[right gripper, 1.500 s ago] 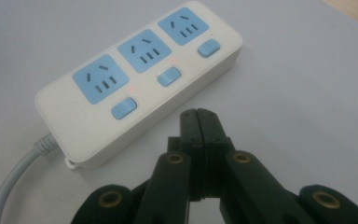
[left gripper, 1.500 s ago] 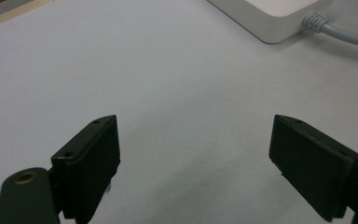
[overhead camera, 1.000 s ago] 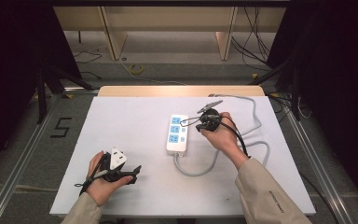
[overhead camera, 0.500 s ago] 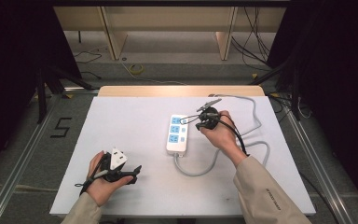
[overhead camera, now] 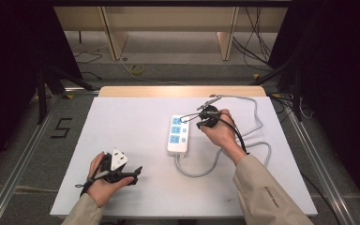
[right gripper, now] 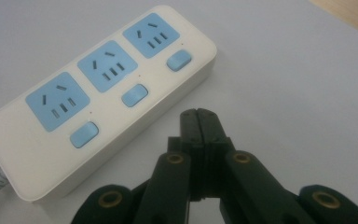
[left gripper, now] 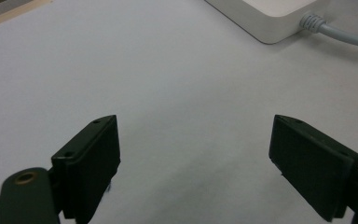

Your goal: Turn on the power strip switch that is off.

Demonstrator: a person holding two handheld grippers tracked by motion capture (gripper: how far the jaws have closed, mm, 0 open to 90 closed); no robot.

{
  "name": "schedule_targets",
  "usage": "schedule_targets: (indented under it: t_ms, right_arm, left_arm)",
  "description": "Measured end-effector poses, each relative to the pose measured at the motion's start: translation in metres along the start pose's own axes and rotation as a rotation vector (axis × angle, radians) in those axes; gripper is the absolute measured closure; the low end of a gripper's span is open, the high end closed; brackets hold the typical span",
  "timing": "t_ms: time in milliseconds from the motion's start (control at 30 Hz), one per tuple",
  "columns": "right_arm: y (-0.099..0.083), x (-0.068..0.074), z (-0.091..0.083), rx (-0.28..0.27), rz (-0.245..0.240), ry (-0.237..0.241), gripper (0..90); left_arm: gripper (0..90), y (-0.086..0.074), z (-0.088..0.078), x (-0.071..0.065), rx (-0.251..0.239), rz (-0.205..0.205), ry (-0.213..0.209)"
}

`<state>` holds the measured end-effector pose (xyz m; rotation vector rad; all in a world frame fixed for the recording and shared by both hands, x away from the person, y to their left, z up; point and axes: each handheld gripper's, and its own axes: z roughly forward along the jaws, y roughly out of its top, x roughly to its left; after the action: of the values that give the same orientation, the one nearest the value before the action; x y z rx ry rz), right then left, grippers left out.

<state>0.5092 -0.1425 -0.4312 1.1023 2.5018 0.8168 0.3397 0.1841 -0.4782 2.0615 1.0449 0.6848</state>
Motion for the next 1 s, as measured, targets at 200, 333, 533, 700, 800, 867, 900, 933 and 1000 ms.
schedule_targets:
  t_ms: [200,333,533,700,800,867,900,933,1000]
  right_arm:
    - [0.0000,-0.0023,0.0035,0.009,0.006,-0.004,90.0]
    - [0.0015,-0.0032,0.0039,0.010,0.005,-0.009,90.0]
    - [0.0050,-0.0043,0.0046,0.008,0.005,-0.008,90.0]
    - [0.0076,-0.0054,0.0056,0.012,0.009,-0.015,90.0]
    - [0.0084,-0.0057,0.0065,0.013,0.005,-0.017,90.0]
    - [0.0088,-0.0055,0.0075,0.015,0.007,-0.017,90.0]
    - [0.0090,-0.0056,0.0080,0.015,0.006,-0.016,90.0]
    - [0.0092,-0.0057,0.0088,0.015,0.004,-0.016,90.0]
    - [0.0094,-0.0053,0.0097,0.015,0.006,-0.015,90.0]
  left_arm:
    - [15.8,-0.0002,0.0007,-0.0002,-0.001,-0.001,0.000]
    - [15.8,-0.0002,0.0008,-0.0003,-0.001,0.001,0.001]
    - [15.8,-0.0003,0.0006,-0.0002,0.001,0.002,0.002]
    - [15.8,-0.0003,0.0007,0.0001,0.002,0.003,0.003]
    - [15.8,-0.0003,0.0008,0.0000,0.002,0.005,0.001]
    - [15.8,-0.0003,0.0007,-0.0001,0.001,0.003,0.003]
    - [15.8,-0.0003,0.0006,0.0000,0.001,0.002,0.003]
    - [15.8,-0.0003,0.0005,0.0001,0.001,0.002,0.004]
    - [15.8,-0.0003,0.0005,0.0002,0.000,0.002,0.003]
